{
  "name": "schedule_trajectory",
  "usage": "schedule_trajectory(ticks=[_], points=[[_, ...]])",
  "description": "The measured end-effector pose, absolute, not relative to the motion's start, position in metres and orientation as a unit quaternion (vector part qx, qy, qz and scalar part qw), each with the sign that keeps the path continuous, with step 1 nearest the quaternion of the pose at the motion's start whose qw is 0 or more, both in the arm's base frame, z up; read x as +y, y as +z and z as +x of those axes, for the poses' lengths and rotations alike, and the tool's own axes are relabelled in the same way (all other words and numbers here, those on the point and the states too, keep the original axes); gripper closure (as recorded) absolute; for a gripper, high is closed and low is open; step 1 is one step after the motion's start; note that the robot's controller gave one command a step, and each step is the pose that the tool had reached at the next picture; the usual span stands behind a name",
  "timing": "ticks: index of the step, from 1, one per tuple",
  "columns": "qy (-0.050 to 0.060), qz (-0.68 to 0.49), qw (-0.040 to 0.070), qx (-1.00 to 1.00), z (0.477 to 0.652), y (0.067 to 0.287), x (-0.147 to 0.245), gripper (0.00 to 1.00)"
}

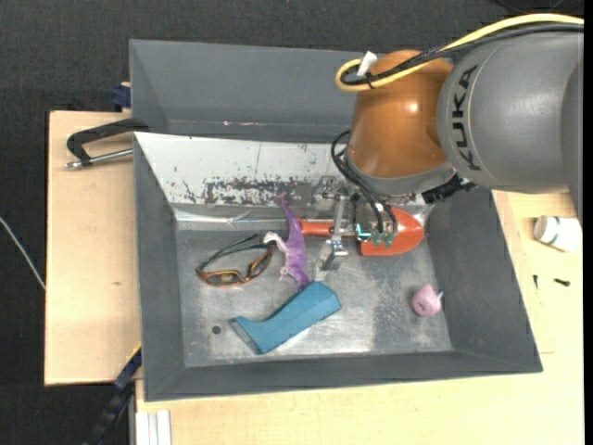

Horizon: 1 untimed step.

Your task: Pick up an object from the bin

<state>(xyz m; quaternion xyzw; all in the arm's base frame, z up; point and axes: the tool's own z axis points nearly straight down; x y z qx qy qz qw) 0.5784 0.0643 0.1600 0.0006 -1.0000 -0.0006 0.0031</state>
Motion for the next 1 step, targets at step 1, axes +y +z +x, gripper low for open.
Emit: schedule_trajectory(ticks=[1], points=[[-0.001, 0.0, -0.001, -1.0, 0.5803, 0.1641, 0.064, 0.0]])
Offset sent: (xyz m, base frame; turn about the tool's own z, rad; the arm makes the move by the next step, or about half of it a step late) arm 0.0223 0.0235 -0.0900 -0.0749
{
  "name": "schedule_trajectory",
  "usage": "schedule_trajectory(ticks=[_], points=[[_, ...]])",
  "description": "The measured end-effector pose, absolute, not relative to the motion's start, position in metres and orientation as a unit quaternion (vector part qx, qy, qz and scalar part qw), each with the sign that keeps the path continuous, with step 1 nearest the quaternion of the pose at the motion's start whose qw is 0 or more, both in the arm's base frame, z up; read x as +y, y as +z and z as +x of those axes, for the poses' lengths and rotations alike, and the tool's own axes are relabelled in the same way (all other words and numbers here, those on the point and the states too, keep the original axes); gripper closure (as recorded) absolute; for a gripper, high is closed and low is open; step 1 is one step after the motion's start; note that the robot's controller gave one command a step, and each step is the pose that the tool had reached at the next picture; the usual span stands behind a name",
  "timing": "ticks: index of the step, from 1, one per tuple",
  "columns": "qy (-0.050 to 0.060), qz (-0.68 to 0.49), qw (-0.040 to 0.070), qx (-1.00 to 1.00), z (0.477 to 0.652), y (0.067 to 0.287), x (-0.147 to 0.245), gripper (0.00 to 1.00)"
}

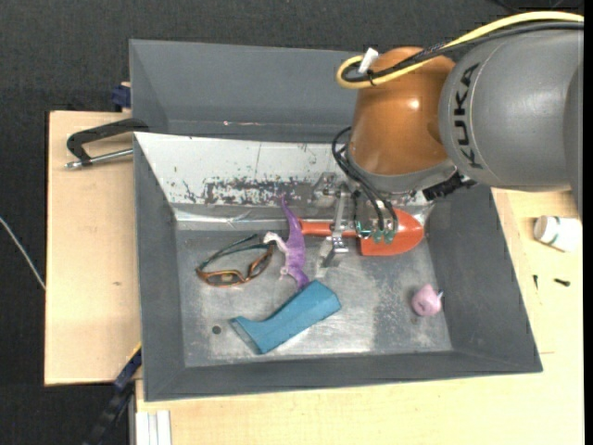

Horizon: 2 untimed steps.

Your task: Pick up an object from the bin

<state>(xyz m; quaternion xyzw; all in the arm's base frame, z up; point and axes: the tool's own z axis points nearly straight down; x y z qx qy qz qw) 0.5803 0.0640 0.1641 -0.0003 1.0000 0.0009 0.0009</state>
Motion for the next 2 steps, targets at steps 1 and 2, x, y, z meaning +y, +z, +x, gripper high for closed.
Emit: schedule_trajectory(ticks=[1, 2], points=[[0.001, -0.019, 0.005, 1.0, 0.594, 0.122, 0.076, 0.0], [0.004, 0.11, 0.003, 0.994, 0.589, 0.076, 0.061, 1.0]])
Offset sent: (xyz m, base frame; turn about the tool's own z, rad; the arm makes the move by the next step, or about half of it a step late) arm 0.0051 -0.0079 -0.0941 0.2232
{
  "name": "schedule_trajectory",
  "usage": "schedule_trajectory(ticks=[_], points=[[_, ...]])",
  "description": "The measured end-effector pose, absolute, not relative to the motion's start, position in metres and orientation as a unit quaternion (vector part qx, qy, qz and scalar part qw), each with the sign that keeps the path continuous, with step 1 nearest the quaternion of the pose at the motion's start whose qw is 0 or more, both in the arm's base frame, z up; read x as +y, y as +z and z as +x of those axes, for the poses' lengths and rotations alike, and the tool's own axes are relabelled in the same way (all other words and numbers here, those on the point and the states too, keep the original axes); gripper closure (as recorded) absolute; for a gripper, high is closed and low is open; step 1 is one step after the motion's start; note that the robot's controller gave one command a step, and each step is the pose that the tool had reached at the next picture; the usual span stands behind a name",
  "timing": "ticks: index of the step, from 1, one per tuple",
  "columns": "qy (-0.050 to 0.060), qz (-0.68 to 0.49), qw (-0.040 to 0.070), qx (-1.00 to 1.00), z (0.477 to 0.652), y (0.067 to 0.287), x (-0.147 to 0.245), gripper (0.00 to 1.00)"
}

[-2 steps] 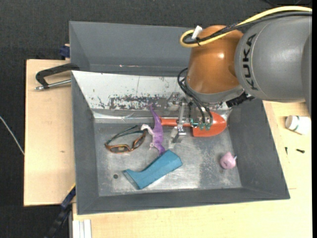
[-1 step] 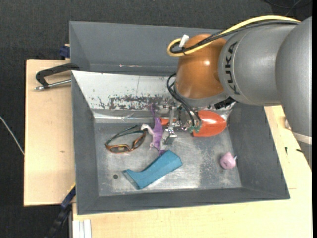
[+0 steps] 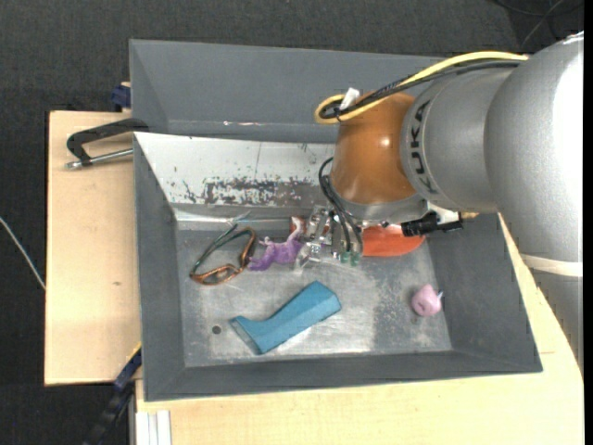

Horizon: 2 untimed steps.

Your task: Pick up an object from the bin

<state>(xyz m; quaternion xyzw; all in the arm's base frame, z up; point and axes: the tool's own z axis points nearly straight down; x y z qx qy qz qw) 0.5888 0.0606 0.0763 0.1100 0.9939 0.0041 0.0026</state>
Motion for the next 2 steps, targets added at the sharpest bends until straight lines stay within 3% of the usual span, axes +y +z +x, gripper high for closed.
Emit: schedule_trajectory(ticks=[1, 2], points=[[0.004, 0.11, 0.003, 0.994, 0.589, 0.076, 0.061, 1.0], [0.0, 0.071, -0.002, 0.997, 0.581, 0.094, 0.063, 1.0]])
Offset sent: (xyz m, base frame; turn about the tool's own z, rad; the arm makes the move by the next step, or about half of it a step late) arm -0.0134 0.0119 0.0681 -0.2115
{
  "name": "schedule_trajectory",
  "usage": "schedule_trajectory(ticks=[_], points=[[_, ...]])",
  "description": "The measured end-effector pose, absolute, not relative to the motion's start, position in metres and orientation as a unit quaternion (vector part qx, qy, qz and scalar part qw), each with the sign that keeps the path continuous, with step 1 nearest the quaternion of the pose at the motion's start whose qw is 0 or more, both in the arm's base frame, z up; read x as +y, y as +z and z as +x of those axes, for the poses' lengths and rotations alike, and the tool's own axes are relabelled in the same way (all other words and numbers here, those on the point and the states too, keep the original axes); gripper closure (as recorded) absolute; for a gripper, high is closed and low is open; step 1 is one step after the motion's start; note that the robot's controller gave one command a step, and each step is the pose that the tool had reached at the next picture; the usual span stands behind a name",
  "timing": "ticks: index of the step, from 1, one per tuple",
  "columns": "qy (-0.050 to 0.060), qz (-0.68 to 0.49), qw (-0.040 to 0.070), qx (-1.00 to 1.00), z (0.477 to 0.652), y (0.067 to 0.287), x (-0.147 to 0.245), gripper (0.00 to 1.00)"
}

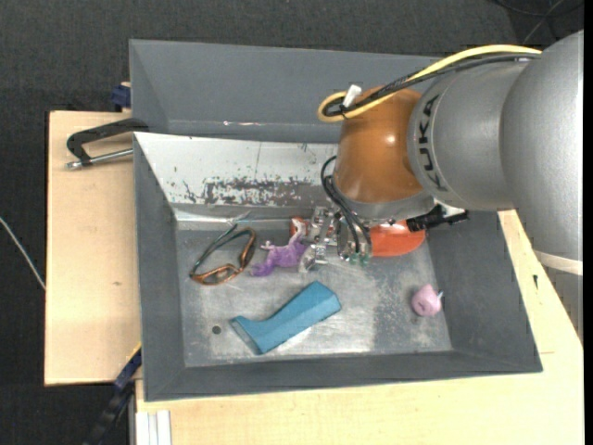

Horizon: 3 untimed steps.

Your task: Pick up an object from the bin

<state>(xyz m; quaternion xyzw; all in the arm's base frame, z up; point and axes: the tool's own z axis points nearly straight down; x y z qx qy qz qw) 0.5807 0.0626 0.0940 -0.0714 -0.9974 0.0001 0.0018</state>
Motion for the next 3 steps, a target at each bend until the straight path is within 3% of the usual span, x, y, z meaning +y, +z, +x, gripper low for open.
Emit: schedule_trajectory(ticks=[1, 2, 3], points=[[0.0, -0.05, 0.0, -0.999, 0.576, 0.156, 0.094, 1.0], [0.0, -0.231, 0.0, -0.973, 0.577, 0.183, 0.06, 1.0], [0.0, -0.23, 0.0, -0.973, 0.577, 0.183, 0.06, 1.0]])
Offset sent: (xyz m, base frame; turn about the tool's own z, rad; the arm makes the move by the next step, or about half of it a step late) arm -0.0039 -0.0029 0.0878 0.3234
